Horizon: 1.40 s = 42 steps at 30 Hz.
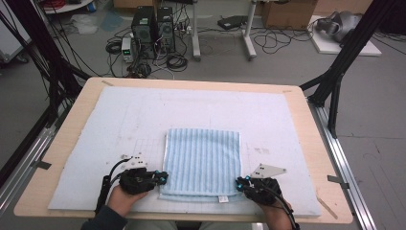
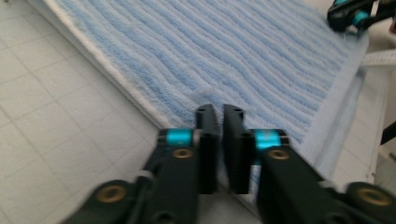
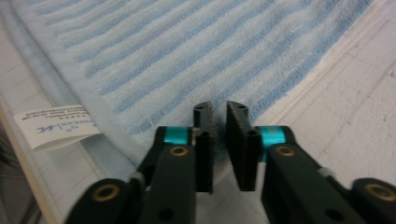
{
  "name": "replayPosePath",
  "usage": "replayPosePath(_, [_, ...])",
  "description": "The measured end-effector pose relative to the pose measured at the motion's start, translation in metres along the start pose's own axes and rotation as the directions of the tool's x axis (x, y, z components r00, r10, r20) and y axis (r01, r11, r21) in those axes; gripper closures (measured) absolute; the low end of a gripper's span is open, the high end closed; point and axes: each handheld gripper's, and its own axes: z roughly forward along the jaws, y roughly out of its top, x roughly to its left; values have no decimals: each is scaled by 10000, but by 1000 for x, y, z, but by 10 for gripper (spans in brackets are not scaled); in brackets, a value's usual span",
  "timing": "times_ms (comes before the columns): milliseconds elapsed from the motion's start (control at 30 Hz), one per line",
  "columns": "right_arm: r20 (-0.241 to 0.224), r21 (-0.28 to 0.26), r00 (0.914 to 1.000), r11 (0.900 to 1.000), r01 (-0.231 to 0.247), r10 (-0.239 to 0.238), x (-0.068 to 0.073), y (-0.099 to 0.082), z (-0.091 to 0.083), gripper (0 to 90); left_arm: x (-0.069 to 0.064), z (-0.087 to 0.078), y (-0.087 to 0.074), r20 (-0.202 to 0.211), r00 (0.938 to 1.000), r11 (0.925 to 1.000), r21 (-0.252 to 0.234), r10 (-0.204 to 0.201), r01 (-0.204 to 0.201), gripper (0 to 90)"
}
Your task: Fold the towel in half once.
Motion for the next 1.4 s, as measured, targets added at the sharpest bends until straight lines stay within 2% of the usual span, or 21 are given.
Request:
replayPosePath(100, [99, -55, 9997, 9997, 236, -236, 1, 0, -1, 878, -1, 0, 0, -1, 10000, 10000, -12, 93, -93, 895])
replayPosePath(300, [0, -553, 9997, 9982, 223, -224, 1, 0, -9, 881, 0, -5, -2, 251, 9997, 9997, -241, -47, 53, 898])
replayPosePath(433, [-8, -663, 9997, 9975, 252, -253, 2, 1, -13, 881, 0, -11, -1, 425, 9991, 9987, -501, -82, 104, 899])
replayPosePath(467, [3, -641, 9997, 9976, 245, -245, 2, 1, -13, 881, -1, -12, -1, 341, 9994, 9984, -559, -49, 68, 899])
replayPosePath(533, [-52, -608, 9997, 9979, 236, -240, 3, 1, -12, 880, -2, -14, -3, -90, 10000, 9971, -757, -33, 26, 894])
replayPosePath(567, [-99, -551, 9996, 9982, 241, -247, 3, 0, -11, 880, -1, -14, -3, -374, 9992, 9975, -702, -105, 79, 852])
replayPosePath(600, [-101, -520, 9997, 9984, 215, -220, 3, 0, -10, 881, 0, -13, -4, -680, 9971, 9978, -589, -333, 293, 708])
replayPosePath(633, [-123, -519, 9996, 9983, 252, -258, 2, -1, -9, 880, 2, -13, -4, -814, 9954, 9974, -546, -515, 471, 623])
replayPosePath(700, [-121, -540, 9996, 9983, 232, -239, 1, -1, -9, 880, 3, -11, -5, -991, 9939, 9980, -466, -479, 435, 587])
replayPosePath(767, [-124, -543, 9996, 9982, 239, -246, 1, -1, -9, 880, 2, -9, -5, -872, 9950, 9986, -269, -479, 457, 548])
replayPosePath(833, [-110, -500, 9997, 9986, 200, -206, 2, -1, -9, 880, -1, -6, -4, -935, 9954, 9998, -51, -218, 214, 577])
replayPosePath(867, [-117, -516, 9997, 9985, 195, -201, 2, -1, -8, 879, -2, -6, -4, -791, 9968, 10000, -15, -74, 73, 629])
replayPosePath(900, [-106, -510, 9997, 9985, 206, -212, 1, -1, -8, 879, -3, -5, -4, -776, 9970, 10000, 33, 50, -47, 721])
replayPosePath(1000, [-95, -514, 9997, 9985, 213, -218, 1, -2, -8, 879, -7, -4, -4, -845, 9953, 9988, 162, 464, -452, 838])
replayPosePath(1033, [-103, -508, 9997, 9985, 217, -223, 1, -2, -8, 879, -8, -4, -4, -841, 9954, 9988, 153, 468, -457, 860])
replayPosePath(1167, [-99, -500, 9998, 9987, 141, -146, 1, -2, -8, 878, -8, -5, -4, -841, 9953, 9988, 64, 489, -486, 878])
replayPosePath(1400, [-51, -706, 9997, 9972, 234, -238, 3, 1, -14, 877, -6, -16, -1, -391, 9991, 9986, -490, 174, -193, 878])
